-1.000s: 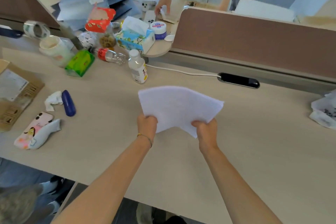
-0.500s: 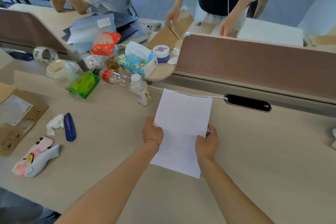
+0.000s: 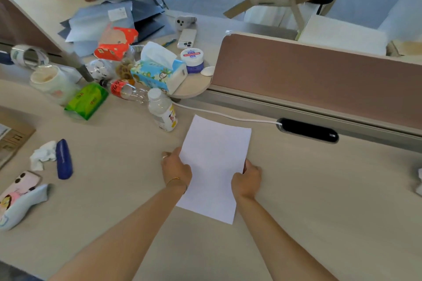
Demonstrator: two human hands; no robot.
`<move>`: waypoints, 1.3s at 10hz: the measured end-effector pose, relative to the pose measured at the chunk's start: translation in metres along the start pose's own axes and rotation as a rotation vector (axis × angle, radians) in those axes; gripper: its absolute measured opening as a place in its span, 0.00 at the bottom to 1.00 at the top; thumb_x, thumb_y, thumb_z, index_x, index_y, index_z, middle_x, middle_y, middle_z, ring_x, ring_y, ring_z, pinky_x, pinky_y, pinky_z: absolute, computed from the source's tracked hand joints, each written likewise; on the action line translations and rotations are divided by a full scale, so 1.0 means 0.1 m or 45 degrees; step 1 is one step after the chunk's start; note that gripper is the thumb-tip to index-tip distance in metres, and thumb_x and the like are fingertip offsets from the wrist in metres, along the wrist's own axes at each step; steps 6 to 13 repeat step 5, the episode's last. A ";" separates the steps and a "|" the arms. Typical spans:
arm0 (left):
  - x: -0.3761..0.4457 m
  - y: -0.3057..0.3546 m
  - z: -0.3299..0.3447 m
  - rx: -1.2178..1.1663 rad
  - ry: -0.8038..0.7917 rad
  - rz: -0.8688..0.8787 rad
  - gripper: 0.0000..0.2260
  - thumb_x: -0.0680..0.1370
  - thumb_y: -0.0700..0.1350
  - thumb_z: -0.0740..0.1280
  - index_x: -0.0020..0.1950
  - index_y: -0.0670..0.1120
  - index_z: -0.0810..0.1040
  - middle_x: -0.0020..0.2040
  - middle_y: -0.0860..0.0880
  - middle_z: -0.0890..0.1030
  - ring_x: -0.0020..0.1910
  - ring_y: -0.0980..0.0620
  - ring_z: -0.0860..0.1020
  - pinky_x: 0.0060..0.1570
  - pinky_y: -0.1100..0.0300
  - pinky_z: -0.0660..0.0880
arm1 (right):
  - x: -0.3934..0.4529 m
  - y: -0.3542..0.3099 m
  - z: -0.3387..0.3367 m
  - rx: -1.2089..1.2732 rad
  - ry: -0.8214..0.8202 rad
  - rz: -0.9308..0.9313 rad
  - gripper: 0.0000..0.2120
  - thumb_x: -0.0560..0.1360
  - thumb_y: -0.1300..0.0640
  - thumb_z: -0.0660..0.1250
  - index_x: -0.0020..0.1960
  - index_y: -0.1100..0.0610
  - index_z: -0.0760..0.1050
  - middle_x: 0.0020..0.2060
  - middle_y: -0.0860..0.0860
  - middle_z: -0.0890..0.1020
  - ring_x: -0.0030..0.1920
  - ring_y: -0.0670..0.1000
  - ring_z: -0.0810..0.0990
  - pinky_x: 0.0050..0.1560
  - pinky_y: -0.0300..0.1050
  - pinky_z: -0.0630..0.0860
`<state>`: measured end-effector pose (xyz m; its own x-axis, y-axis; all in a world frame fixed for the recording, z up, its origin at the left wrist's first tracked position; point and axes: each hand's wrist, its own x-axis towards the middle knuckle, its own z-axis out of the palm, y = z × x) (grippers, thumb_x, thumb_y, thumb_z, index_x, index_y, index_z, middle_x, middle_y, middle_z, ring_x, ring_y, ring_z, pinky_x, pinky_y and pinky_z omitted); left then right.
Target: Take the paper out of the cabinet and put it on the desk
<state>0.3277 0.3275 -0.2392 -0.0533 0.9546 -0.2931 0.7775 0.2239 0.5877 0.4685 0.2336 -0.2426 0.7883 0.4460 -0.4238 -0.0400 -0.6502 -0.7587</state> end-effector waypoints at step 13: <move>-0.16 -0.07 0.00 -0.130 -0.056 -0.118 0.26 0.81 0.41 0.57 0.79 0.48 0.60 0.72 0.40 0.70 0.71 0.39 0.69 0.68 0.48 0.67 | -0.21 0.14 -0.03 0.068 -0.131 -0.003 0.34 0.71 0.65 0.57 0.77 0.52 0.69 0.72 0.48 0.77 0.70 0.55 0.78 0.67 0.53 0.77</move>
